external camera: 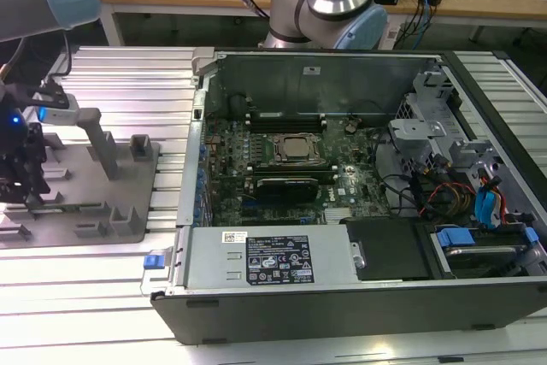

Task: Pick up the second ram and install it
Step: 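Pick up the second ram and move it above second insertion slot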

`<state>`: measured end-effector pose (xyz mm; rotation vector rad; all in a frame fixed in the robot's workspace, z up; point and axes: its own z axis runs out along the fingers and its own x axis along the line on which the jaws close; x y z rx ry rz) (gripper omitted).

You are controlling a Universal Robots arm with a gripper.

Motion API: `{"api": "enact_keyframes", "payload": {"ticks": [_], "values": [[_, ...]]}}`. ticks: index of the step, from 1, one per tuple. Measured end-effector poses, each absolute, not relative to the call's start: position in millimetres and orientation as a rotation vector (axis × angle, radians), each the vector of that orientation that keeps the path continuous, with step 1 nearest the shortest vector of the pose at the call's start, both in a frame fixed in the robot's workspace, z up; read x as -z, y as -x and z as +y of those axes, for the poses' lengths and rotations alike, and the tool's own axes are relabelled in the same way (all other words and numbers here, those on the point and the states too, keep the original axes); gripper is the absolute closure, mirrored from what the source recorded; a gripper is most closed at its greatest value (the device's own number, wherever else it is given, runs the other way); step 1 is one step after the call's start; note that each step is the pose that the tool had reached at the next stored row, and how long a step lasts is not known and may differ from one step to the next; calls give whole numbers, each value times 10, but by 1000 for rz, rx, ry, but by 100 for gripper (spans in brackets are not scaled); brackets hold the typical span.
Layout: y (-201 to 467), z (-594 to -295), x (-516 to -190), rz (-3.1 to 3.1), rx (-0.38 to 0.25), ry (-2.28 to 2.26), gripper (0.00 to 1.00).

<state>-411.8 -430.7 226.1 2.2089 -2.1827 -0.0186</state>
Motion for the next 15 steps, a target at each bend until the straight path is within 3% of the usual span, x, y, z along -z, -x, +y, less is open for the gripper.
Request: {"api": "enact_keyframes", "payload": {"ticks": [15], "values": [[4118,-4307,-2059,-2098,17,-2289,72]]}}
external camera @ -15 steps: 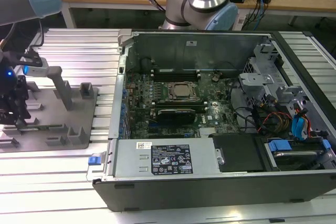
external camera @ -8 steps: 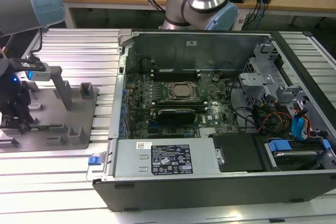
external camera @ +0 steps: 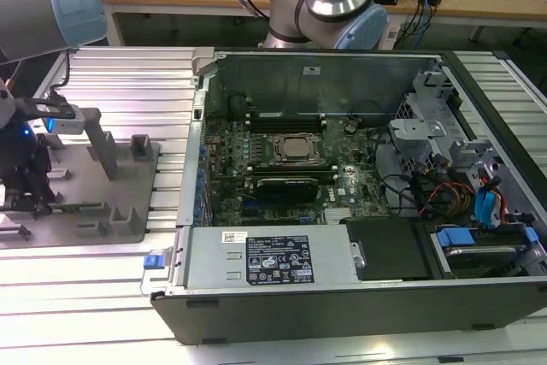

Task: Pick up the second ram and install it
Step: 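Pick up the second ram and move it above second insertion slot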

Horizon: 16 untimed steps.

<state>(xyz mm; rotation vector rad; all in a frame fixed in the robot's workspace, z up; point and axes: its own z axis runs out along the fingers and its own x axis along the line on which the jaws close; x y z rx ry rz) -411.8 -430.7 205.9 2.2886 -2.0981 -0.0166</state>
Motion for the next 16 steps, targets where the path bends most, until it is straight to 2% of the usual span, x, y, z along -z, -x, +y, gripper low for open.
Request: {"api": "enact_keyframes", "payload": {"ticks": [1,2,16], "values": [[4118,-4307,-2058,-2098,17,-2289,73],[4118,-4307,-2058,-2098,17,-2289,81],[4119,-4311,-2075,-2103,26,-2295,81]]}}
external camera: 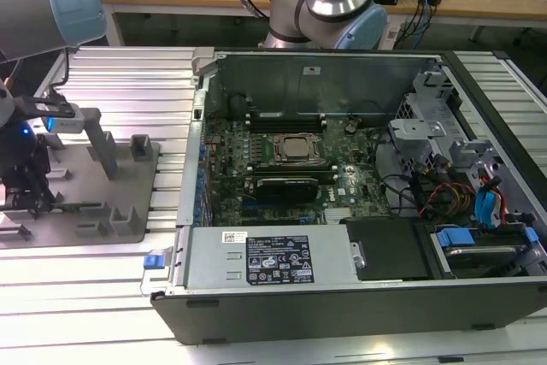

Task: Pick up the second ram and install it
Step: 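Pick up the second ram and move it above second insertion slot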

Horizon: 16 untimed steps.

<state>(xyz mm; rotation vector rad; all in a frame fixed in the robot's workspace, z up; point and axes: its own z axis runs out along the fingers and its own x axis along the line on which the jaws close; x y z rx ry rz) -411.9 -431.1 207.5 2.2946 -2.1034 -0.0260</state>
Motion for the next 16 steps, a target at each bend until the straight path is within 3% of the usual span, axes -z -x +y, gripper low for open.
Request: {"api": "enact_keyframes", "payload": {"ticks": [4,6,16], "values": [[4119,-4311,-2076,-2103,26,-2295,83],[4119,-4311,-2076,-2103,26,-2295,91],[4118,-4312,-2067,-2216,28,-2188,91]]}}
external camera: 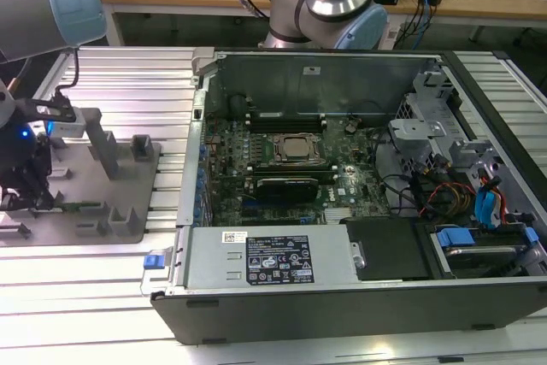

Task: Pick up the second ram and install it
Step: 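Pick up the second ram and move it above second insertion slot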

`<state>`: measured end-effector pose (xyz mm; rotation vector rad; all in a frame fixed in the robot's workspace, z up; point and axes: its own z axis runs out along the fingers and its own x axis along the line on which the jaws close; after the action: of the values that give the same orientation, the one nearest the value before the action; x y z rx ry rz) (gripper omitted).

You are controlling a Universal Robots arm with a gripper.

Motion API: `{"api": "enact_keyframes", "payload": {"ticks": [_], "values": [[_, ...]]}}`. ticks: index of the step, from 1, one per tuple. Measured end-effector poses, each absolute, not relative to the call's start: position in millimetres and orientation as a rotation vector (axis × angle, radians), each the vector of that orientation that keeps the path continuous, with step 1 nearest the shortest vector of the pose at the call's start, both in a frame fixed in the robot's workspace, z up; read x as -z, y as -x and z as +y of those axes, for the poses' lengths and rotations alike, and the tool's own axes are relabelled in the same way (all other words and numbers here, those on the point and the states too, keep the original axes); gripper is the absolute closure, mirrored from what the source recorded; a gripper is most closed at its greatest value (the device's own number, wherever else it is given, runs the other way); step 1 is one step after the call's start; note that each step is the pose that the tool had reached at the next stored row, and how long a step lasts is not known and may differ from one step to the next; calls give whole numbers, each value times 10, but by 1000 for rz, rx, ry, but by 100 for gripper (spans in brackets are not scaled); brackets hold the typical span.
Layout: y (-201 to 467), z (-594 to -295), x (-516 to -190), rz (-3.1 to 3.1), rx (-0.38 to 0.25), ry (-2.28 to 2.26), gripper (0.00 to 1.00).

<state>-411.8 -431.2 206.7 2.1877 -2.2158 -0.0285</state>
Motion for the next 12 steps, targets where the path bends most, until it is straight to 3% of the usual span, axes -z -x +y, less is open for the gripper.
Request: {"api": "enact_keyframes", "payload": {"ticks": [12], "values": [[4119,-4311,-2185,-2217,24,-2189,91]]}}
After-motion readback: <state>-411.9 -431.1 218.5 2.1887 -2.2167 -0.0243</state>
